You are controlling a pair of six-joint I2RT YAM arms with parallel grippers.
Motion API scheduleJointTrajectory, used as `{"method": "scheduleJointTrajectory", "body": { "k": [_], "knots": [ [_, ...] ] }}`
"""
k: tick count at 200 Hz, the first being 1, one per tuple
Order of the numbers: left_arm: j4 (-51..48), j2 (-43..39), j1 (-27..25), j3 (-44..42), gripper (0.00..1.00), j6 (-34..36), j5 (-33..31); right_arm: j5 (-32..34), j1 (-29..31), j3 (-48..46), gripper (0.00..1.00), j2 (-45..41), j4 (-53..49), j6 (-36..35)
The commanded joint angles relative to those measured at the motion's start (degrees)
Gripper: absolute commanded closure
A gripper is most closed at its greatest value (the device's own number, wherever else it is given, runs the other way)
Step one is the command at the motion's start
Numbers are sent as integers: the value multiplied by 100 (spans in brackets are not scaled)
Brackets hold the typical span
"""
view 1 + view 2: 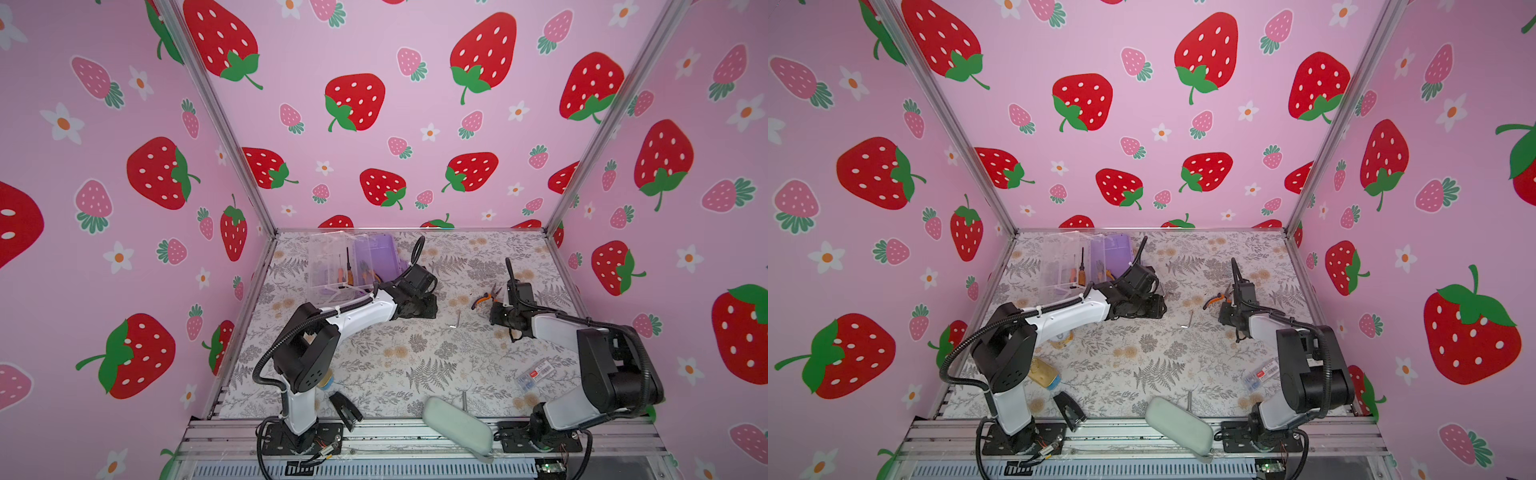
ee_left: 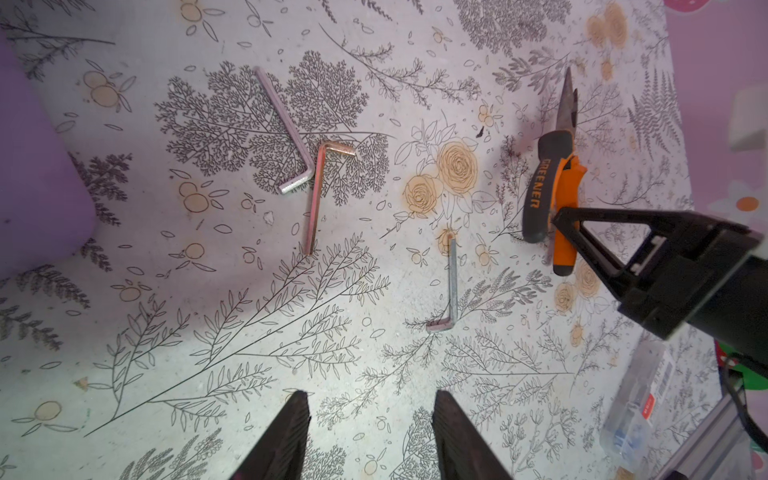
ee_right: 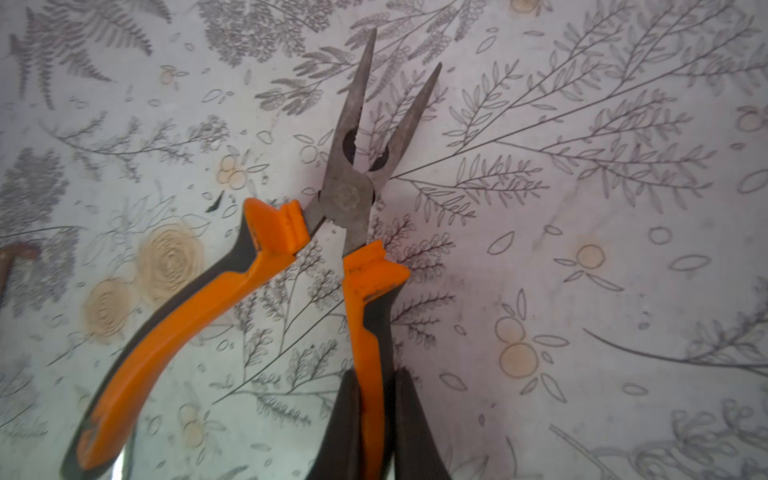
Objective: Pack the tool kit
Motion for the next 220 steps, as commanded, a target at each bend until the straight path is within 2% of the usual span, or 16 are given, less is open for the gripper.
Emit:
{"method": "scheduleJointTrajectory", "body": {
  "k": [1,47,69,83,105,136,156,175,220],
  "knots": [
    [26,-24,32,179,48,-28,38,-843,3,-31,100,-770,468,-513],
    [196,228,-41,824,50,-193,255,-1449,294,-101,100,-1623,328,-574],
    [-49,307,-215,1210,55,-13,185,-1493,642,-26,100,-1749,232,-644],
    [-253,414,-330,1451,59,89,86,-1228,1035,137,100,-1707,96,-765],
    [-346,531,-486,1576,65,110,33,-571,1816,497,100,-1478,-108,-948],
    [-489,680,-606,1572,69,80,-68,-582,2291,998,100,-1108,42,-656],
    [-552,672,-609,1505,69,62,-133,-644,2374,1237,100,-877,122,-641],
    [-614,484,-593,1369,70,164,-386,-438,2370,1502,100,-639,-7,-781],
    [-420,-799,-232,414,70,183,-908,-395,2370,2370,100,292,11,-861]
  ]
}}
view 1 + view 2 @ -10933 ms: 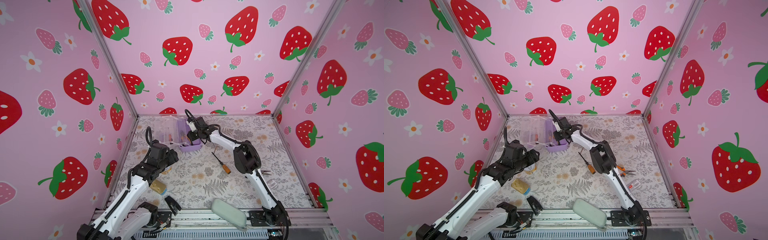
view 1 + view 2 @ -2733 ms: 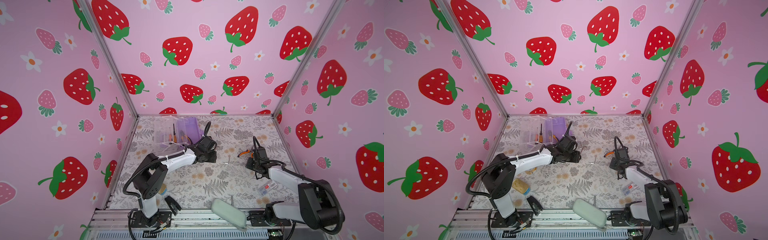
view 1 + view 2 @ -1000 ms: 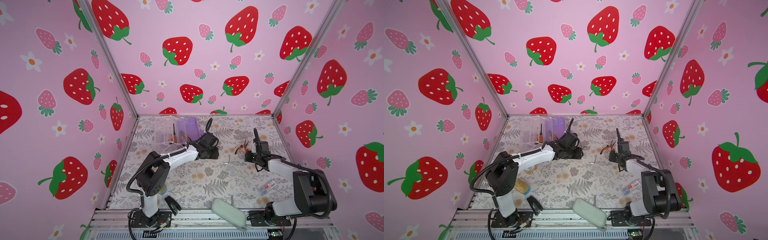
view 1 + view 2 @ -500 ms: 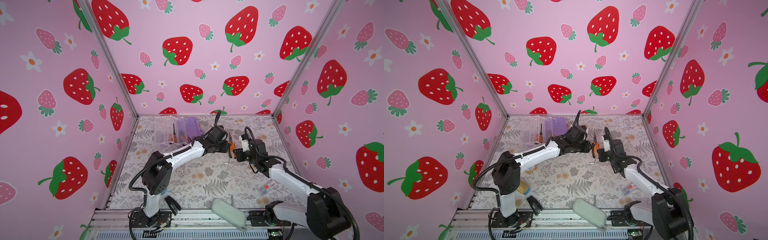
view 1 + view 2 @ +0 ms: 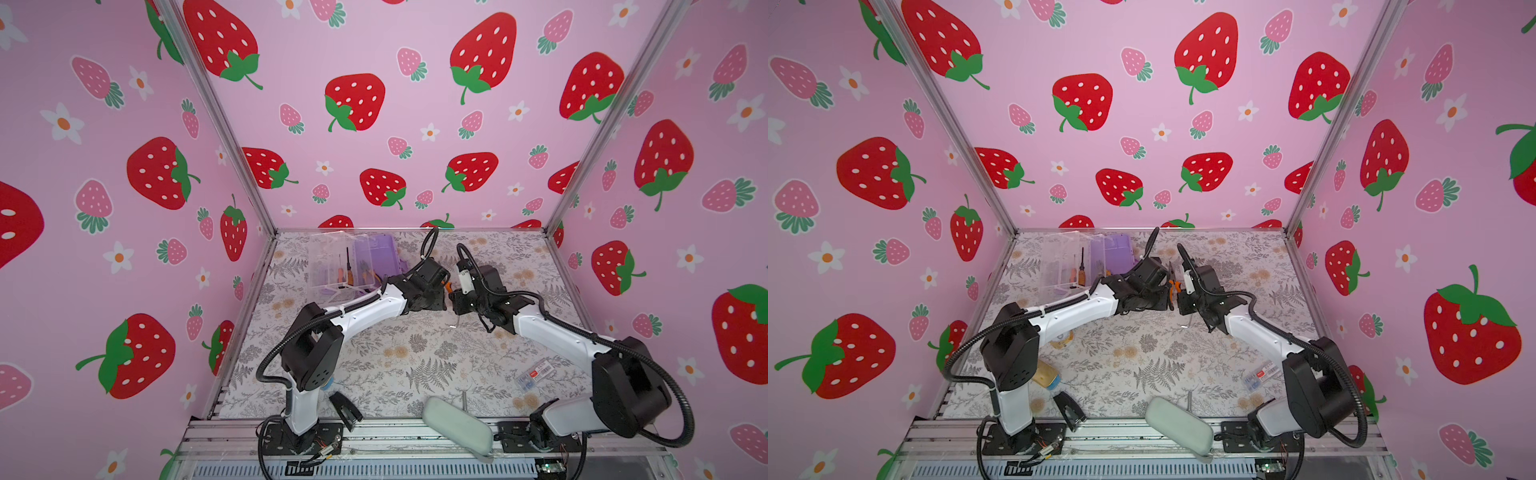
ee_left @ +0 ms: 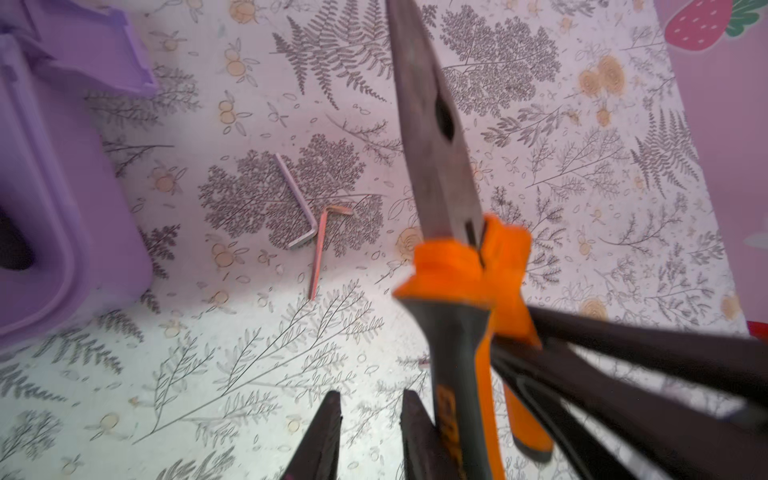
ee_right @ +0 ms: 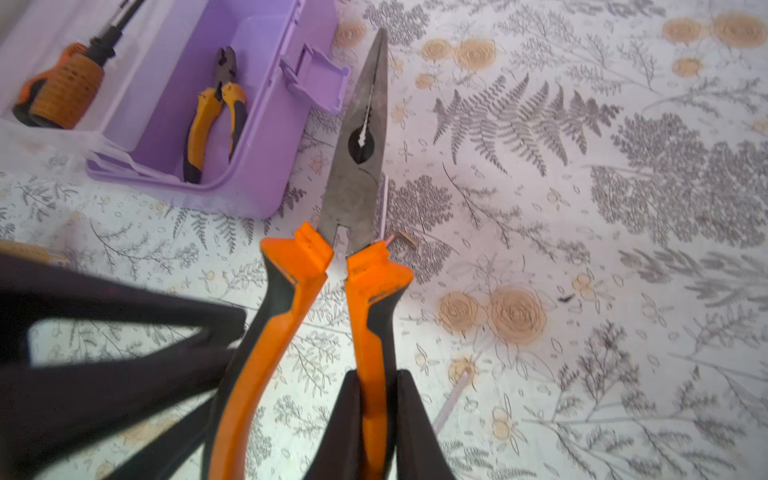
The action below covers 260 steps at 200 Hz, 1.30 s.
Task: Pack the tool kit
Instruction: 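Lift the orange pliers and carry them into the lilac box with the right gripper, then open the right gripper to release the pliers and lift it out of the box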
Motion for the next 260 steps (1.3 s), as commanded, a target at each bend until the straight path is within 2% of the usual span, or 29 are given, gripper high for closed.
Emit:
{"method": "scheduleJointTrajectory", "body": {
  "k": [1,38,63,104,138,181,221,248,260],
  "knots": [
    [220,-794,63,-334,70,53,-16,-312,112,683,100,432,734,-99],
    [5,-2101,545,-1352,69,-51,-715,-659,121,1703,100,1584,860,121],
    [-263,-2939,900,-2014,64,-219,-1066,-813,184,2562,100,2373,711,188],
    [-894,-4054,1526,-2832,62,-525,-1205,-797,448,3743,100,3424,497,223],
    [-1421,-4890,1863,-3139,58,-530,-1462,-730,633,4649,100,4149,249,332],
    [-1795,-5517,2125,-3241,54,-522,-1661,-652,779,5612,100,4988,-61,511],
    [-2162,-5695,2184,-3224,52,-605,-1776,286,854,6384,100,5580,-523,663],
    [-2360,-5805,2204,-3220,51,-660,-1878,618,867,7084,100,6089,-862,802],
    [-2398,-5843,2204,-3237,51,-686,-1910,653,868,7317,90,6277,-958,861]
  ]
}}
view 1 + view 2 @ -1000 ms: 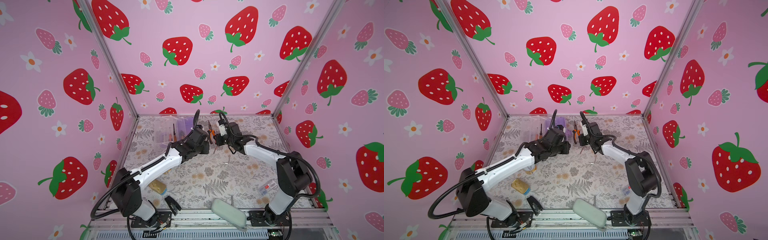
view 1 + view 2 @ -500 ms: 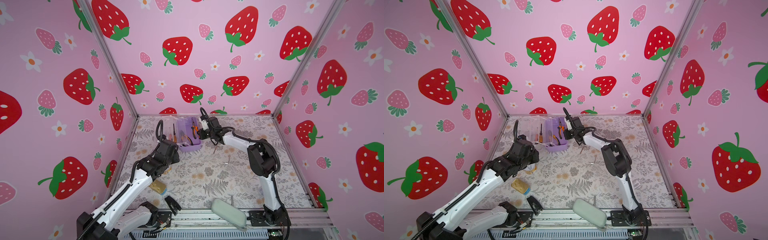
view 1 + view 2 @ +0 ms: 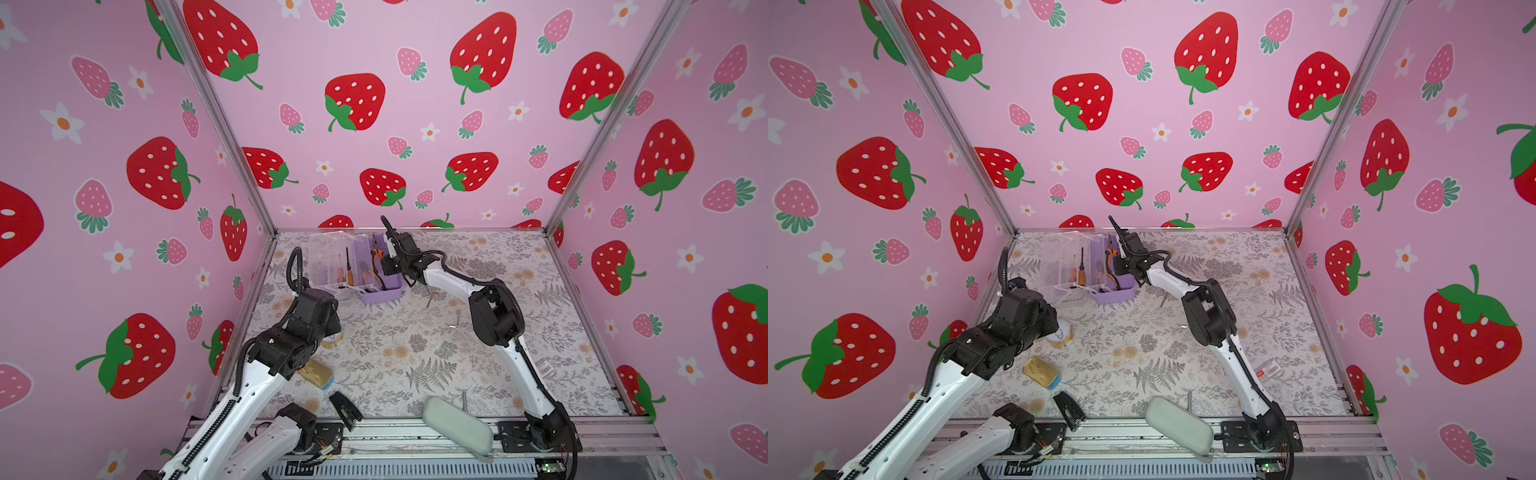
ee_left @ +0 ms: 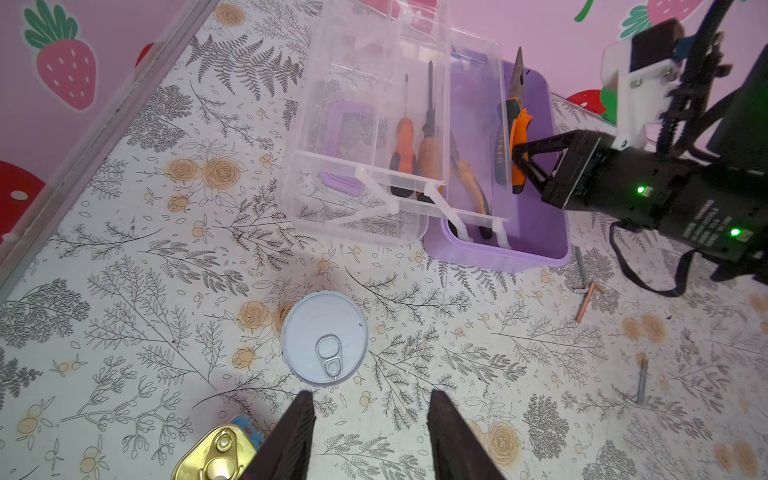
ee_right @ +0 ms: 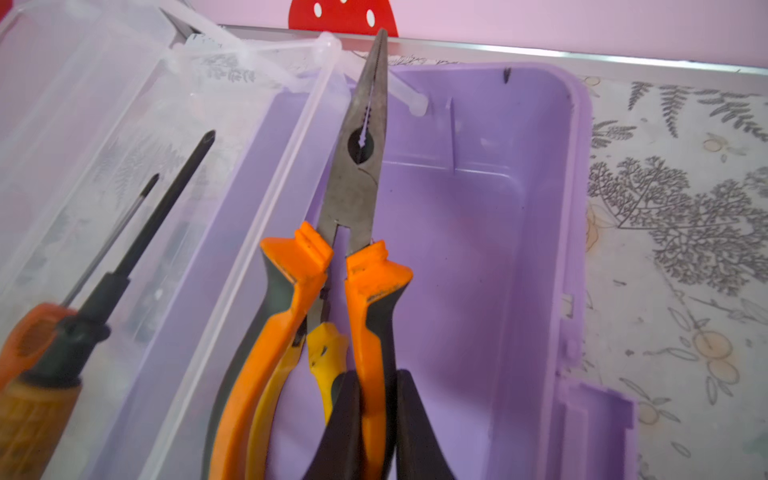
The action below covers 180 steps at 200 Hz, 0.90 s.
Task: Pack the tool kit
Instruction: 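Open the right gripper to release the pliers and lift it out of the box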
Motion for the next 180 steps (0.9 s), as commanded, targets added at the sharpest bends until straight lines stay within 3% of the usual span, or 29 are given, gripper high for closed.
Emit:
{"method": "scheduleJointTrajectory", "body": {
  "k": [1,27,41,70,105,150,180],
  "knots": [
    [-345,-126,43,-72,51,-175,-292,458,4,466,89,381,-422,186],
    [-350,-114,57,-49,49,-240,-279,503,8,497,67,467,-369,249],
    [-333,-50,62,-23,49,-276,-238,515,9,491,62,434,-363,238],
    [-255,180,55,31,49,-316,-120,555,9,238,61,159,-287,179],
    [-51,460,61,34,49,-325,166,536,4,-727,60,-670,176,141],
    [286,914,-93,83,49,-263,595,641,8,-2853,57,-2334,1314,7],
    [414,1299,-682,259,51,-239,354,954,0,-4345,54,-3468,1997,-153]
  ]
}}
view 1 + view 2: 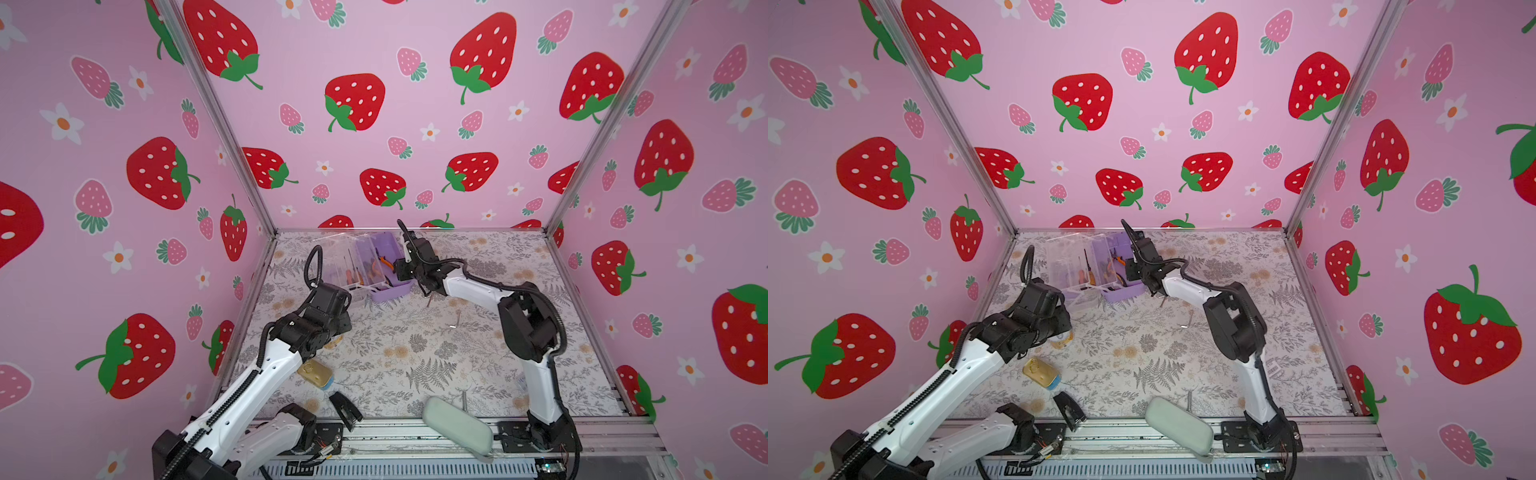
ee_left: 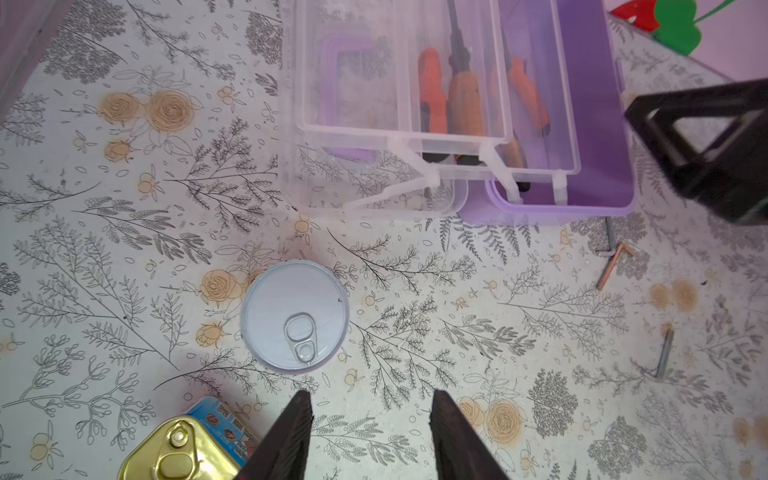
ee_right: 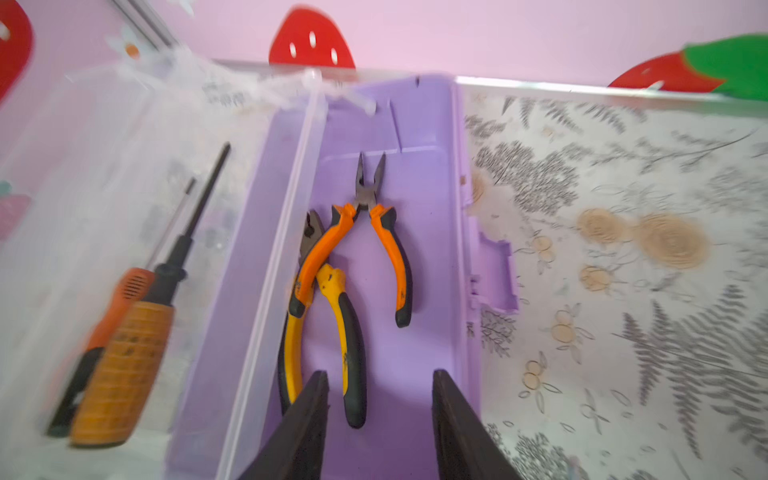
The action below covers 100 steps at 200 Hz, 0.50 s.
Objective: Pack the tool kit
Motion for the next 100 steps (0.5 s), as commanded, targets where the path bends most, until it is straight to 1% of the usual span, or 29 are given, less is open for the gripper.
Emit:
{"method": "scheduleJointTrajectory", "body": {
  "k": [1,28,54,78,100],
  "knots": [
    [167,240,-429,260,50,-30,-145,389,-31,-912,54,-799,812,-204],
    [285,825,-1151,500,50,40,-304,735,-89,-1987,52,-1469,1012,-233],
    [225,1622,-1835,890,50,167,-407,726,-283,-2937,53,-1913,1160,-24],
    [132,2382,-2229,1263,50,144,-455,541,-723,-3616,52,-2174,1139,376],
    [365,2906,-2419,1499,49,85,-328,-138,-1341,-4046,52,-2330,1171,708]
  ]
}}
